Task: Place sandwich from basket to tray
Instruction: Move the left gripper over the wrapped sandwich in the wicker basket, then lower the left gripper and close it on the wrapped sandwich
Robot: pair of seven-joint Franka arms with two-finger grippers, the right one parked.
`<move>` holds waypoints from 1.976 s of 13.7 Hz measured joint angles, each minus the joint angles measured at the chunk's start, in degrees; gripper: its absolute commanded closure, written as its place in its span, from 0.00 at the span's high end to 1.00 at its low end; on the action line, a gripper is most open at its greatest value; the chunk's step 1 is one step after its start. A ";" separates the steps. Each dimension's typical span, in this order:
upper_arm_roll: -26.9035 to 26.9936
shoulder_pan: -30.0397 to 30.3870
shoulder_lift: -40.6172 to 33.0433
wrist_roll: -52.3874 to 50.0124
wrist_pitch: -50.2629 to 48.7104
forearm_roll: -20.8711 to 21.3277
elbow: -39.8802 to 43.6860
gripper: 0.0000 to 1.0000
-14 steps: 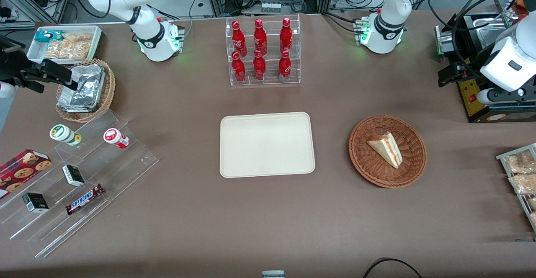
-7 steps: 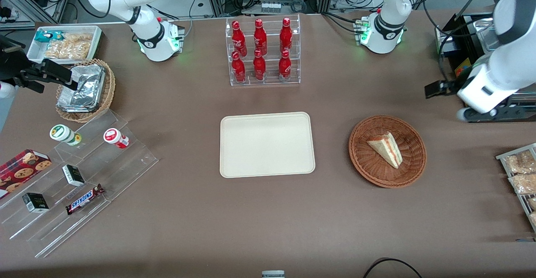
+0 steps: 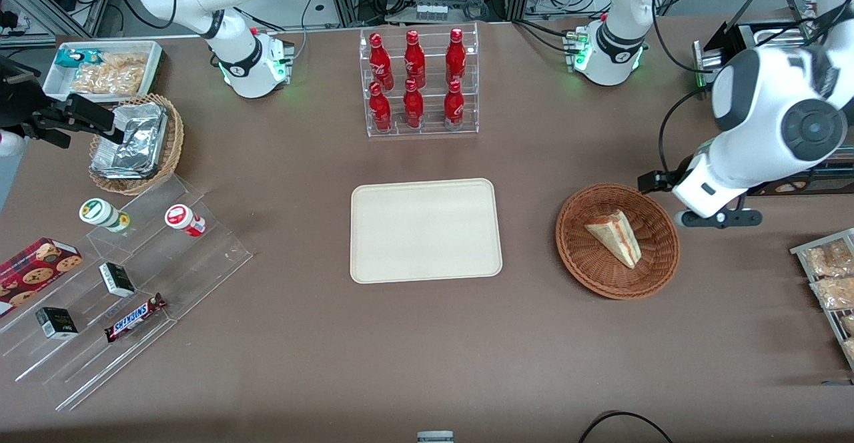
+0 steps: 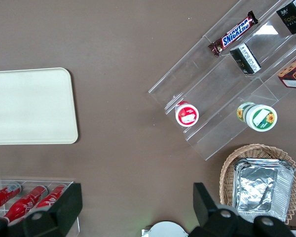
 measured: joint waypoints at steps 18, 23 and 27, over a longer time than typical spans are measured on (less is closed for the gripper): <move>-0.05 -4.06 5.54 -49.27 31.30 0.03 -14.99 1.00; -0.02 -3.90 8.46 -51.51 33.30 0.03 -15.03 1.00; 0.04 -3.79 9.59 -51.51 33.55 0.03 -15.03 0.41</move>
